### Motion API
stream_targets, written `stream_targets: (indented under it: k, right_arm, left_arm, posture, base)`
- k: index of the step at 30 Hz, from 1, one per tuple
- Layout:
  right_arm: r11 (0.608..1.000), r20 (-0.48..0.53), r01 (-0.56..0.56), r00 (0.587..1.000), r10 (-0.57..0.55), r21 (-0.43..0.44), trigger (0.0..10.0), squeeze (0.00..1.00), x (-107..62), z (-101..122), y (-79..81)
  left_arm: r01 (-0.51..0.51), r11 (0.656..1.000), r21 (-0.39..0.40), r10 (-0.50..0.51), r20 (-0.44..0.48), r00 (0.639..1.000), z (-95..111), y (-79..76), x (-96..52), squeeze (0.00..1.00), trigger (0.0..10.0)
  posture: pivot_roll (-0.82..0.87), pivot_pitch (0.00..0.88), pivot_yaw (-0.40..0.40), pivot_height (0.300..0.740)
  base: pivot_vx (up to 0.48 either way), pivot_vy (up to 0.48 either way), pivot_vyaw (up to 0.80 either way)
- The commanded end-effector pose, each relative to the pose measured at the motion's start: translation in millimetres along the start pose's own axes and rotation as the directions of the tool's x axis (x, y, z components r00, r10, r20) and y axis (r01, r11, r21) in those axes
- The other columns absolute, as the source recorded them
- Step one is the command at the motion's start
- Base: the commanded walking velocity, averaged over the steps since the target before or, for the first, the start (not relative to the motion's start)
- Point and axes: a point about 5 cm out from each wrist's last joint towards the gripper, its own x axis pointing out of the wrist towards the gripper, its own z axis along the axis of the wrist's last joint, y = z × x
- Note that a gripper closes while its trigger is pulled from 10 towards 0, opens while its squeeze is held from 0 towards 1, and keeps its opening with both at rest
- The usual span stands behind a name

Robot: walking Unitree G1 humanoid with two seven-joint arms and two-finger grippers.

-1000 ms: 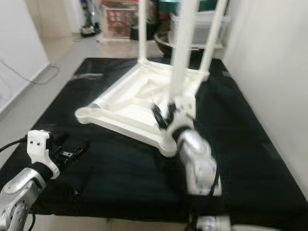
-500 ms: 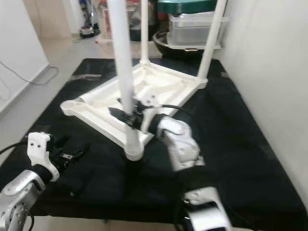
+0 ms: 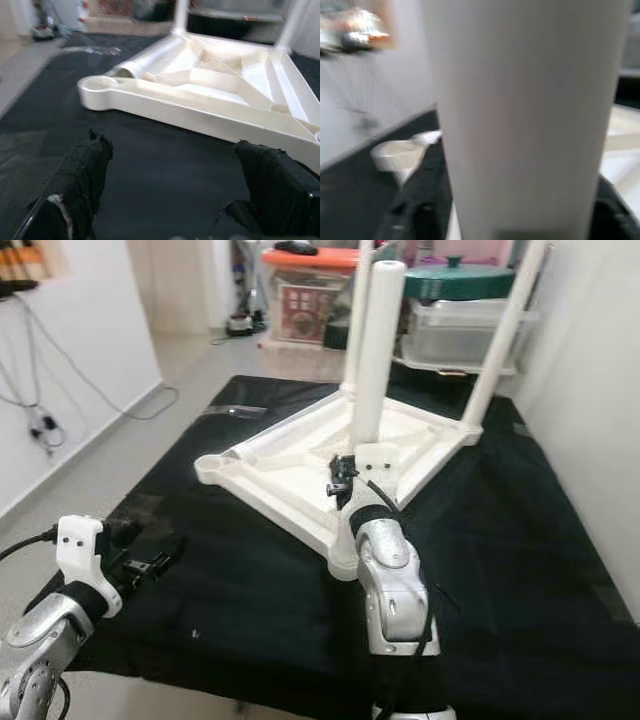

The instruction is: Building children table

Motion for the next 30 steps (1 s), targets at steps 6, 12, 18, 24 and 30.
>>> stream_targets:
  k: [6,12,18,24,30]
  right_arm:
    - [0.906,0.075,-0.421,0.903,0.423,-0.044,10.0,0.0,30.4,31,43.4]
    - [0.612,-0.061,-0.778,0.624,0.779,-0.139,9.6,0.0,24.2,4,72.9]
    - [0.985,-0.182,-0.152,0.974,0.135,-0.078,0.0,0.0,54.3,-32,44.3]
    - [0.874,-0.167,0.478,0.858,-0.486,-0.09,0.0,0.0,12.9,-37,-16.4]
    - [0.995,-0.076,0.096,0.992,-0.097,-0.007,10.0,0.0,1.6,-9,11.1]
  left_arm:
    - [0.02,1.0,0.002,-0.02,-0.01,1.0,-1,-0.4,1.0,0.0,10.0]
    - [0.04,0.999,0.019,-0.04,-0.038,0.999,-3,1.9,0.4,0.0,10.0]
    - [0.039,0.999,0.028,-0.038,-0.048,0.998,-3,2.8,-0.4,0.0,10.0]
    - [0.031,0.999,0.027,-0.03,-0.042,0.999,-2,3.8,-1.4,0.0,10.0]
    - [0.029,0.999,0.026,-0.028,-0.034,0.999,-1,5.8,-1.6,0.0,10.0]
  posture:
    - [-0.01,0.0,0.103,0.74]
    - [-0.01,0.0,0.127,0.74]
    - [0.0,0.0,0.126,0.74]
    - [-0.01,0.0,0.122,0.74]
    - [-0.02,0.0,0.099,0.74]
  base:
    - [0.0,0.0,0.0]
    - [0.0,0.0,0.0]
    - [0.0,0.0,0.0]
    - [0.0,0.0,0.0]
    - [0.0,0.0,0.0]
